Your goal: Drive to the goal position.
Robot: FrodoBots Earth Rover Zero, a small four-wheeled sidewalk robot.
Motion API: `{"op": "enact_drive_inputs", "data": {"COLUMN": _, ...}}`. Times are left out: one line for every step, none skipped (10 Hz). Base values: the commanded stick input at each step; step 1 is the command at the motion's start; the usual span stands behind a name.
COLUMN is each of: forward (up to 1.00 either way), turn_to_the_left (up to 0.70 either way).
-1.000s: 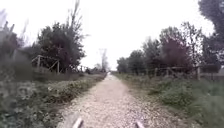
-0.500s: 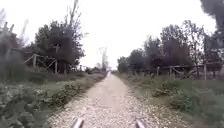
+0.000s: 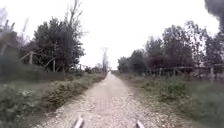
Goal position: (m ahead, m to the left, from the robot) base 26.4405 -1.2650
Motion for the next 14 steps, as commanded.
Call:
{"op": "enact_drive_inputs", "data": {"forward": 0.5, "turn_to_the_left": 0.0}}
{"op": "enact_drive_inputs", "data": {"forward": 0.5, "turn_to_the_left": 0.0}}
{"op": "enact_drive_inputs", "data": {"forward": 0.5, "turn_to_the_left": 0.0}}
{"op": "enact_drive_inputs", "data": {"forward": 0.5, "turn_to_the_left": 0.0}}
{"op": "enact_drive_inputs", "data": {"forward": 0.5, "turn_to_the_left": 0.0}}
{"op": "enact_drive_inputs", "data": {"forward": 0.5, "turn_to_the_left": 0.0}}
{"op": "enact_drive_inputs", "data": {"forward": 0.5, "turn_to_the_left": 0.0}}
{"op": "enact_drive_inputs", "data": {"forward": 0.5, "turn_to_the_left": 0.0}}
{"op": "enact_drive_inputs", "data": {"forward": 0.5, "turn_to_the_left": 0.0}}
{"op": "enact_drive_inputs", "data": {"forward": 0.5, "turn_to_the_left": 0.0}}
{"op": "enact_drive_inputs", "data": {"forward": 0.5, "turn_to_the_left": 0.0}}
{"op": "enact_drive_inputs", "data": {"forward": 0.5, "turn_to_the_left": 0.0}}
{"op": "enact_drive_inputs", "data": {"forward": 0.5, "turn_to_the_left": 0.0}}
{"op": "enact_drive_inputs", "data": {"forward": 0.5, "turn_to_the_left": 0.0}}
